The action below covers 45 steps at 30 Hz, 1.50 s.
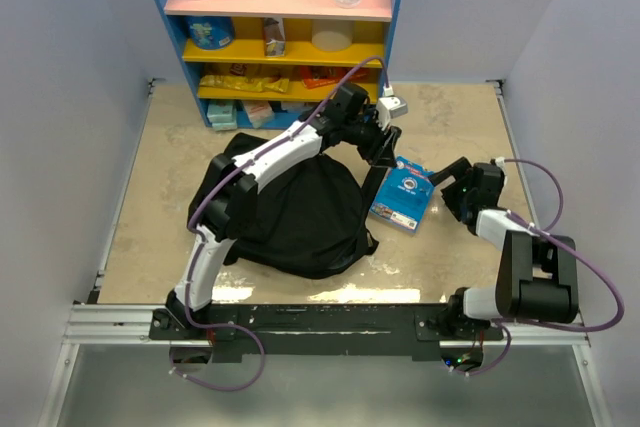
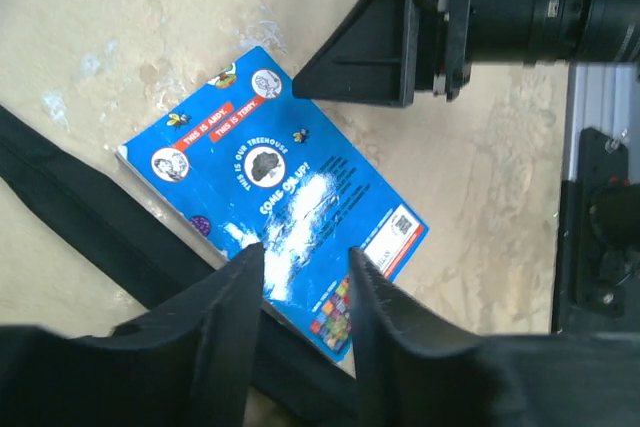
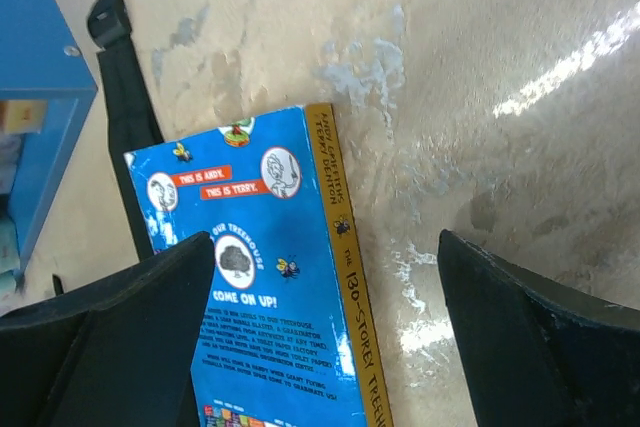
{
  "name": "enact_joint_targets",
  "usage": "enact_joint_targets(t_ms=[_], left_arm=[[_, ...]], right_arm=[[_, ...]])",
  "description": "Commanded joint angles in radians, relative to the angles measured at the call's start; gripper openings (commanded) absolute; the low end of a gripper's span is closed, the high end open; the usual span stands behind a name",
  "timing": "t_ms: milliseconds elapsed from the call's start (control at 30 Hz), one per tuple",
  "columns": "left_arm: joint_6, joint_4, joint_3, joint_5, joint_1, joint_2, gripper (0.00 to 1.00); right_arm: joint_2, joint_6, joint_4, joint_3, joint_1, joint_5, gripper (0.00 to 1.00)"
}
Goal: Pack the student bag
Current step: Pick up the book from the center of the board.
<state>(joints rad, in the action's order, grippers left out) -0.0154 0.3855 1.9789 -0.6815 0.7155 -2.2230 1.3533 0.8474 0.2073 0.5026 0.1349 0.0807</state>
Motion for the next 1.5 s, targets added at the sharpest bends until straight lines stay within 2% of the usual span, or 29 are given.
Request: enact_joint_targets(t_ms=[0, 33, 133, 300, 400, 600, 833, 1000, 1067, 1100, 1167, 1200, 1233, 1467], left_arm=[[-0.07, 0.044, 0.083, 0.033, -0.01, -0.07, 0.5], [-0.089, 0.039, 0.089, 0.036, -0.016, -0.107, 0.65], [-0.13, 0.02, 0.123, 0.033, -0.022, -0.168, 0.69], [-0.182, 0.021, 0.233, 0.085, -0.021, -0.271, 0.7], [-0.214, 0.013, 0.224, 0.125, -0.024, -0.291, 0.69], [-0.273, -0.051, 0.19, 0.125, -0.022, -0.309, 0.68], [-0.27, -0.057, 0.207, 0.086, -0.01, -0.346, 0.7], [-0.242, -0.062, 0.201, 0.074, 0.004, -0.353, 0.71], [-0.239, -0.069, 0.198, 0.068, 0.004, -0.351, 0.64], [-0.236, -0.074, 0.187, 0.062, 0.007, -0.346, 0.49], [-0.232, -0.091, 0.164, 0.06, 0.006, -0.34, 0.26], [-0.232, -0.099, 0.155, 0.06, 0.007, -0.33, 0.06], [-0.228, -0.111, 0.146, 0.06, 0.007, -0.325, 0.0], [-0.207, -0.174, 0.104, 0.039, 0.009, -0.25, 0.0]], right_arm=[[0.018, 0.027, 0.073, 0.02, 0.003, 0.05, 0.95], [0.011, 0.025, 0.075, 0.017, 0.005, 0.048, 0.95], [-0.035, 0.013, 0.095, -0.013, 0.003, 0.047, 0.95], [-0.091, 0.012, 0.129, -0.05, 0.003, 0.053, 0.94], [-0.077, 0.005, 0.118, -0.041, 0.002, 0.048, 0.94], [0.015, 0.01, 0.145, -0.032, 0.0, 0.06, 0.94], [0.153, 0.012, 0.129, 0.011, -0.046, 0.088, 0.95], [0.214, 0.077, 0.26, -0.019, -0.092, 0.189, 0.88], [0.214, 0.1, 0.361, -0.047, -0.113, 0.247, 0.84], [0.207, 0.113, 0.388, -0.053, -0.118, 0.266, 0.82], [0.196, 0.122, 0.466, -0.068, -0.126, 0.319, 0.79], [0.182, 0.136, 0.487, -0.075, -0.126, 0.335, 0.78], [0.173, 0.14, 0.524, -0.081, -0.126, 0.352, 0.76], [0.101, 0.118, 0.537, -0.127, -0.126, 0.357, 0.73]])
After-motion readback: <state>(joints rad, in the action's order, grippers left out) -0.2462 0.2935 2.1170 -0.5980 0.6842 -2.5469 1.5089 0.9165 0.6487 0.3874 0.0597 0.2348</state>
